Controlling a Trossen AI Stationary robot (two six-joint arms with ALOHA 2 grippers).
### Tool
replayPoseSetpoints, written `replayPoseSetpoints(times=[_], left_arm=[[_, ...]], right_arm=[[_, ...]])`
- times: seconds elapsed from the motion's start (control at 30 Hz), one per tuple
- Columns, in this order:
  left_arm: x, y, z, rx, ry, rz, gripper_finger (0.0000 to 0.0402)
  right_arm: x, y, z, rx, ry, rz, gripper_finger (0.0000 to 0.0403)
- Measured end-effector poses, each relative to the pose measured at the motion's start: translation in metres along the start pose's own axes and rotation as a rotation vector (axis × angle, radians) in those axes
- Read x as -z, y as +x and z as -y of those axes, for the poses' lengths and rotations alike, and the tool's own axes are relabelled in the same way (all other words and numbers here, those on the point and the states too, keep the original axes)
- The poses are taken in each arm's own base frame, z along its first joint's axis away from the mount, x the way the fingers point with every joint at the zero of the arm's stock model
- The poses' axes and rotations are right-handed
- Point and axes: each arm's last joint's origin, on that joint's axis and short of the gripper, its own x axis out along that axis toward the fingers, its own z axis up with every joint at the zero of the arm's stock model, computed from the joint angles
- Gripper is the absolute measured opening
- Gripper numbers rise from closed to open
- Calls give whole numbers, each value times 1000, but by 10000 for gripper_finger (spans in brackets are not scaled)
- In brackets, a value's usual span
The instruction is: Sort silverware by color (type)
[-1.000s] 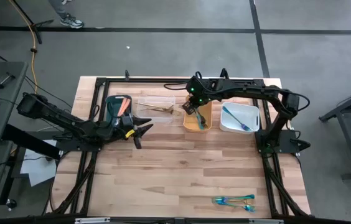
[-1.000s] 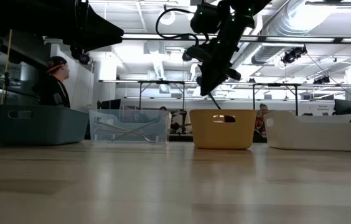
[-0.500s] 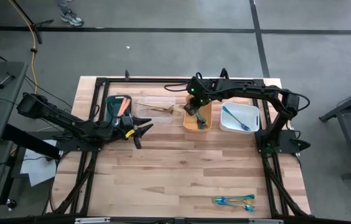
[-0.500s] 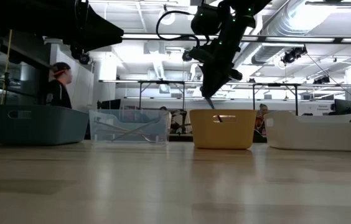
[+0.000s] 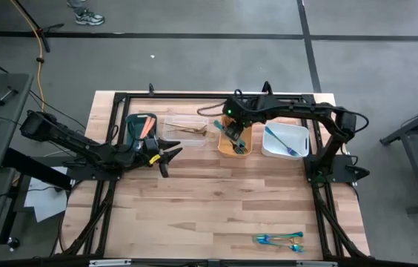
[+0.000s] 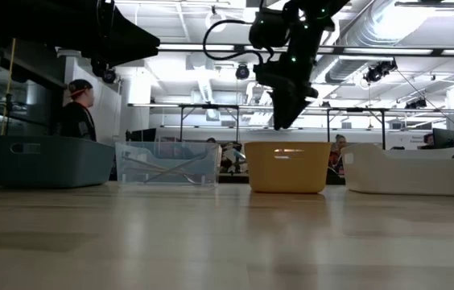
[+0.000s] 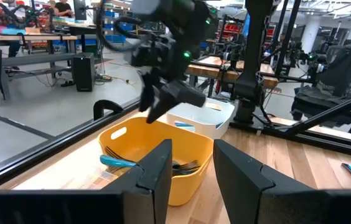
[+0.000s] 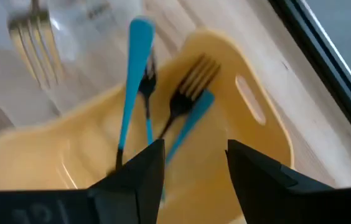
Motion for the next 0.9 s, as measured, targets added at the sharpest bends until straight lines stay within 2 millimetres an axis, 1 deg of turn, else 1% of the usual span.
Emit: replayPoseSetpoints(times=[0.07,0.17,0.27,0.33,0.4,0.5,0.6,0.67,0.73,0.8,0.9], left_arm=[[0,0,0,0,0,0,111],[0,0,0,0,0,0,111],[0,0,0,0,2,-3,111],[1,0,0,-1,4,-6,111],[1,0,0,-1,4,-5,111],[1,0,0,-1,4,-5,111],[1,0,0,-1,4,-5,111],[1,0,0,-1,5,-6,111],[1,0,0,-1,4,-6,111],[1,0,0,-1,4,-7,111],[1,0,0,-2,1,-10,111]], right_arm=[[6,1,-5,38,-36,-22,169],[22,1,-13,78,-86,-29,170],[44,-1,-18,72,-104,-15,170],[61,-6,-21,56,-92,5,170],[75,-16,-24,23,-62,62,170],[93,-36,-34,-83,-35,223,170],[105,-56,-46,-239,-22,459,170],[113,-66,-56,-347,-29,631,170],[121,-71,-64,-428,-57,794,170],[129,-72,-70,-478,-93,937,170],[138,-70,-74,-510,-129,1091,170]])
